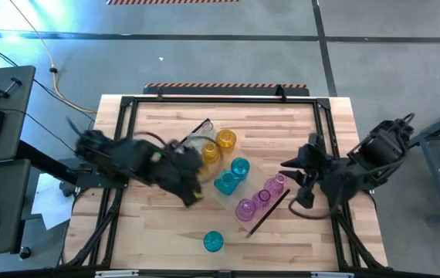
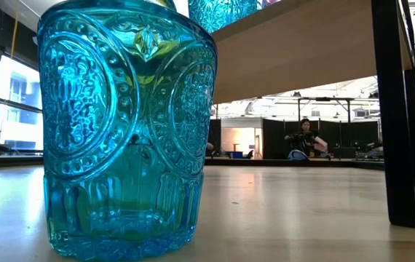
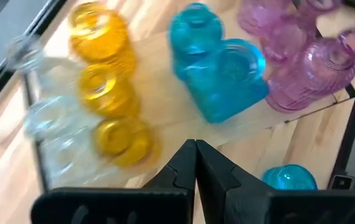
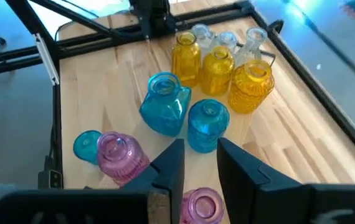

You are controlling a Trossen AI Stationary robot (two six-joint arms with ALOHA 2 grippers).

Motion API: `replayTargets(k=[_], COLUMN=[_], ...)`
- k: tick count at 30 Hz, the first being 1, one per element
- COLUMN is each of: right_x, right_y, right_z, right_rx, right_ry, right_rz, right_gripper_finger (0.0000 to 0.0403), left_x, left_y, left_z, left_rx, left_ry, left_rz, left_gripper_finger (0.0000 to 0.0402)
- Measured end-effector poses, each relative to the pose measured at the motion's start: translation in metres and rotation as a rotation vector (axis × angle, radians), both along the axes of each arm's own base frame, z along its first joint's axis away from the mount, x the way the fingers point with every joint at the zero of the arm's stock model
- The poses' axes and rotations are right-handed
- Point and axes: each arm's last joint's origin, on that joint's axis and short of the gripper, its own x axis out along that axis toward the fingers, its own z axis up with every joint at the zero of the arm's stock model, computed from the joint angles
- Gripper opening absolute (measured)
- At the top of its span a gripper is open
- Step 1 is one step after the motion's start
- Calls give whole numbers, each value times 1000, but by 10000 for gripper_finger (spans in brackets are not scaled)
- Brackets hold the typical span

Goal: Sort vases onto shelf
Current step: Put the left blue flower vase on the shelf aligned with the other blue flower vase

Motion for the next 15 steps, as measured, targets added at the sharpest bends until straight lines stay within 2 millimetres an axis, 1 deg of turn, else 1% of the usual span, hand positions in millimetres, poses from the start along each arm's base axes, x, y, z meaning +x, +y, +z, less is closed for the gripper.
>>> replayTargets(k=[4,7,9,10,12,13,15], right_x=[-5,-9,-10,-11,-11,-12,-12], right_y=[7,9,10,10,10,10,9], right_z=[1,0,0,0,-1,-1,-1], right_rx=[-27,-38,-38,-35,-30,-29,-30], right_ry=[-28,-36,-39,-38,-37,-38,-39], right_rz=[0,-6,-17,-24,-33,-37,-45], right_gripper_finger=[76,76,76,76,76,76,76], left_x=[-45,-91,-122,-135,-154,-158,-156], left_y=[21,37,48,53,56,55,45], left_z=[20,35,39,39,31,23,5], left_rx=[-64,-80,-84,-91,-138,-165,-214], left_ry=[-74,-173,-261,-307,-380,-399,-425], left_rz=[68,127,204,249,321,334,322], left_gripper_finger=[0,0,0,0,0,0,0])
